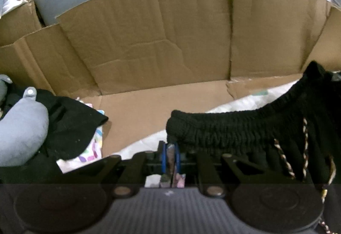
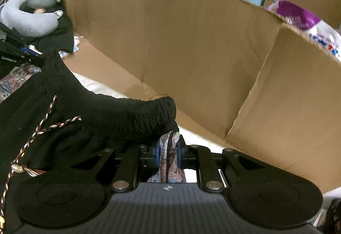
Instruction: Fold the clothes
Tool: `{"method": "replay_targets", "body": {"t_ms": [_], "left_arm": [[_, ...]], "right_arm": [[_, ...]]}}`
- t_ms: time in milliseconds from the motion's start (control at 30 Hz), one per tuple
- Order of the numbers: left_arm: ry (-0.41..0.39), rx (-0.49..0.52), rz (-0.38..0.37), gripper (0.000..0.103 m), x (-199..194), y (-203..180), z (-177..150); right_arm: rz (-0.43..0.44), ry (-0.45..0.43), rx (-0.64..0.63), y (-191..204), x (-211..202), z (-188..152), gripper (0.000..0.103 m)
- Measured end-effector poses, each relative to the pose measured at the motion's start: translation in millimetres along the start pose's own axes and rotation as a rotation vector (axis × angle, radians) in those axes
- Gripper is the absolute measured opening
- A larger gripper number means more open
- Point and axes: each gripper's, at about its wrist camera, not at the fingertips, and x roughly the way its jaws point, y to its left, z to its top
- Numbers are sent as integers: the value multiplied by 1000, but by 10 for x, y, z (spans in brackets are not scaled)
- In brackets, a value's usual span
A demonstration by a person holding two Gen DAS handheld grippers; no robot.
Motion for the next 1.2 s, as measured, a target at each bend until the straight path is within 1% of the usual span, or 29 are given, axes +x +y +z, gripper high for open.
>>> {"method": "replay_targets", "body": {"t_ms": [167, 333, 400, 433, 467, 533, 567, 600, 633, 733, 867, 967, 1067, 1200], "left_arm": [[-1, -8, 9, 9, 122, 49, 33], [8, -4, 18, 10, 258, 15, 73], [23, -25, 19, 11, 263, 50, 50], [32, -41, 20, 15, 253, 79, 32], [41, -57, 20, 23, 243, 109, 14], [59, -88, 20, 34, 224, 168, -22], [67, -104, 20, 35, 214, 198, -40], [76, -120, 20, 37, 204, 228, -58], [85, -136, 21, 41, 195, 257, -76], [112, -183, 21, 41, 165, 346, -131], [107, -216, 21, 41, -156, 510, -209], [106, -221, 27, 45, -431, 624, -328], [117, -250, 37, 45, -685, 757, -463], [127, -249, 42, 45, -934, 845, -604]], "right_arm": [[-28, 6, -39, 18, 113, 64, 14], [-52, 37, -55, 32, 267, 32, 14], [-52, 58, -48, 30, 349, 28, 15], [-44, 78, -31, 15, 400, 22, 16], [-30, 96, -8, -8, 438, 14, 18], [-8, 115, 38, -50, 473, 12, 22], [-5, 112, 58, -66, 466, 27, 29], [0, 99, 83, -97, 422, 33, 34], [7, 82, 111, -135, 362, 37, 34], [25, 53, 182, -273, 190, 56, 35], [49, 15, 262, -449, -87, 50, 35], [53, -3, 272, -527, -295, -33, 35], [51, -13, 278, -608, -536, -188, 35], [19, -2, 292, -708, -721, -431, 33]]}}
